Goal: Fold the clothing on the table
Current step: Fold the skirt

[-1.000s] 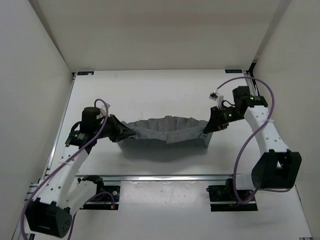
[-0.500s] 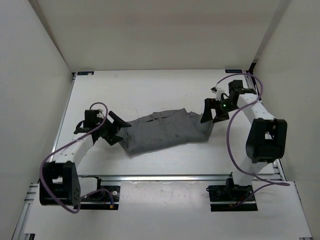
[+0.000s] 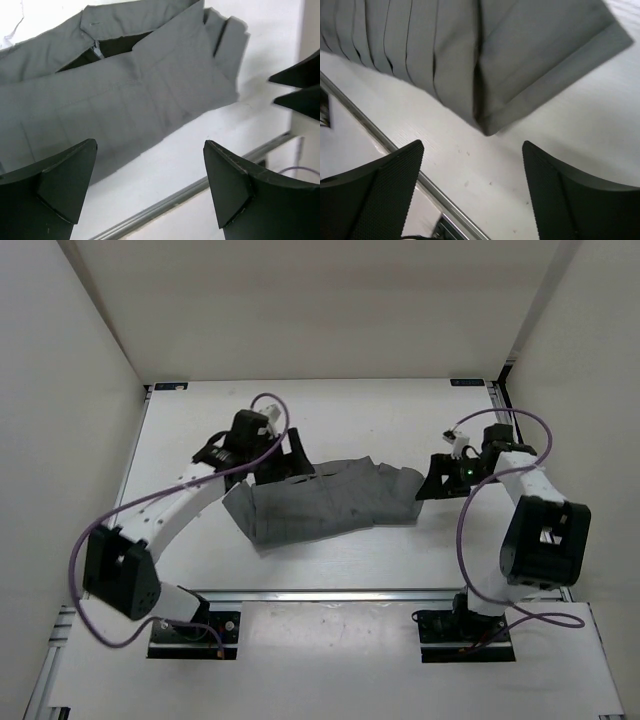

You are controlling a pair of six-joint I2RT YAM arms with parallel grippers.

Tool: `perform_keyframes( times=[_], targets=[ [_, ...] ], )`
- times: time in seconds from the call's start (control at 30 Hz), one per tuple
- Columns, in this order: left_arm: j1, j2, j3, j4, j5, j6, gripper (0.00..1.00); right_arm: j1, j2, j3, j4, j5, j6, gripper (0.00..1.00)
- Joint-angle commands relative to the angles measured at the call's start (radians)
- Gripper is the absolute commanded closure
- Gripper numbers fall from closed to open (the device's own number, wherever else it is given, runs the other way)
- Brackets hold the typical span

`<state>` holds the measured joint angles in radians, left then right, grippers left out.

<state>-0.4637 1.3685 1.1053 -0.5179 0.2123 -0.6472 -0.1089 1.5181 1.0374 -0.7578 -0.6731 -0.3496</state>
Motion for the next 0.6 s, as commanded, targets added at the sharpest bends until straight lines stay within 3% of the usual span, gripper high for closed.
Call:
perform_keyframes(
  times=[0.0,0.1,0.2,0.23,0.33,0.4,0.57],
  targets=[
    [-0.067,0.177,0.129,-0.08,-0.077,0.119,0.02,-0.072,0.085,0.065,0.003,-0.189,0.042,0.17],
    [-0.124,0.343,0.301,-0.14,-0.122,0.21,0.04,-0.064,0.074,0.038,0.028,-0.261,0.119,0.15],
    [-0.138,0.519,0.489,-0.253,-0.068,0.273,0.13,-0.081,0.071,-0.011,0.061,-0.308,0.205,0.01],
    [-0.142,0.549,0.552,-0.28,-0.029,0.294,0.18,-0.084,0.077,-0.029,0.084,-0.328,0.234,0.0],
    [-0.173,0.653,0.658,-0.37,-0.054,0.348,0.19,-0.112,0.143,-0.054,0.112,-0.403,0.325,0.02],
    [-0.176,0.672,0.666,-0.374,-0.062,0.36,0.18,-0.138,0.16,-0.091,0.173,-0.404,0.421,0.03],
    [-0.173,0.656,0.576,-0.297,0.012,0.325,0.19,-0.16,0.14,-0.089,0.101,-0.287,0.385,0.02]
  ],
)
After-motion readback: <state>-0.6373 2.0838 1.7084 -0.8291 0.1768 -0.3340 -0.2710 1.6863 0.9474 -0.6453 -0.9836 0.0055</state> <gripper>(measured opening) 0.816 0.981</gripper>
